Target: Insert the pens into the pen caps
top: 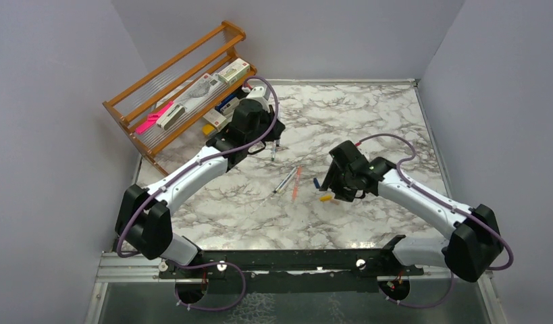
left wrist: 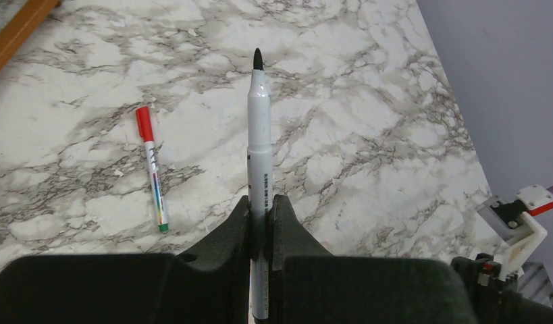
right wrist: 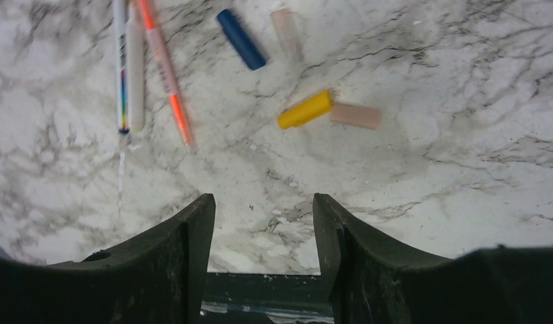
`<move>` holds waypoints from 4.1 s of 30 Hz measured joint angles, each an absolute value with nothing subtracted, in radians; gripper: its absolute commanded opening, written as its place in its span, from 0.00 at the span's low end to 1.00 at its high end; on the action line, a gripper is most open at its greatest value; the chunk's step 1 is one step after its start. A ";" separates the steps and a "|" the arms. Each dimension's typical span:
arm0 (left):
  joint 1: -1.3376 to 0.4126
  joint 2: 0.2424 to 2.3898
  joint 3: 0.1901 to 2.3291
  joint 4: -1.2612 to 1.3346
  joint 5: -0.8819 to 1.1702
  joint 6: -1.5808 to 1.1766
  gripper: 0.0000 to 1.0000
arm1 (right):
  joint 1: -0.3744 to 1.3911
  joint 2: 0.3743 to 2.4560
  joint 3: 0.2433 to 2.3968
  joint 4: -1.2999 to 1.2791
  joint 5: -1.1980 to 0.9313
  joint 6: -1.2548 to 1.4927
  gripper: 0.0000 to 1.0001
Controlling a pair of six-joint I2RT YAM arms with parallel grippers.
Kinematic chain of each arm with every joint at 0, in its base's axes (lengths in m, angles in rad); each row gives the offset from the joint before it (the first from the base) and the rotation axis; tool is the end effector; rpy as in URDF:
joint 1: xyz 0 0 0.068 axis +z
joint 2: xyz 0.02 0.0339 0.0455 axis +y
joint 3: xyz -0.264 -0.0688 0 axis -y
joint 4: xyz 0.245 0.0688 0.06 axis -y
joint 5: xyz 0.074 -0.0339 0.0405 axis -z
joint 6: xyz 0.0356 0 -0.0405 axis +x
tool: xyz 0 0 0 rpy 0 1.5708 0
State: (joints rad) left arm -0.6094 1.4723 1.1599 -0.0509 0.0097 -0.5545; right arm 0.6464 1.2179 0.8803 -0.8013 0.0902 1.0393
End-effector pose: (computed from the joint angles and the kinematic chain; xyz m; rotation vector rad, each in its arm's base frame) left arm 0.2852 -0.1995 0.3191 0.0621 2.0145 -0.7722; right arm 0.1820 0.1333 0.2373 0.5664 2.7059 0.3697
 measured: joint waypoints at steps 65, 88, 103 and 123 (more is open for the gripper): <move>-0.558 1.448 1.196 0.039 0.279 -0.580 0.00 | 0.611 1.238 1.231 -0.569 0.189 0.868 0.01; -0.650 1.488 1.270 0.209 0.630 -0.661 0.00 | 0.480 1.254 1.402 -0.266 -0.076 0.654 0.01; -0.650 1.440 1.251 0.223 0.590 -0.662 0.00 | 0.480 1.196 1.389 -0.279 -0.098 0.657 0.01; -0.670 1.440 1.236 0.224 0.559 -0.662 0.00 | 0.480 1.194 1.384 -0.280 -0.125 0.656 0.01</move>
State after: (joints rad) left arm -0.6701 1.4399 1.2358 0.2245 0.5591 -0.6621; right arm 0.4801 1.1938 1.3838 -0.2798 -0.1246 0.6563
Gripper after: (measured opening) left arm 0.085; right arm 0.058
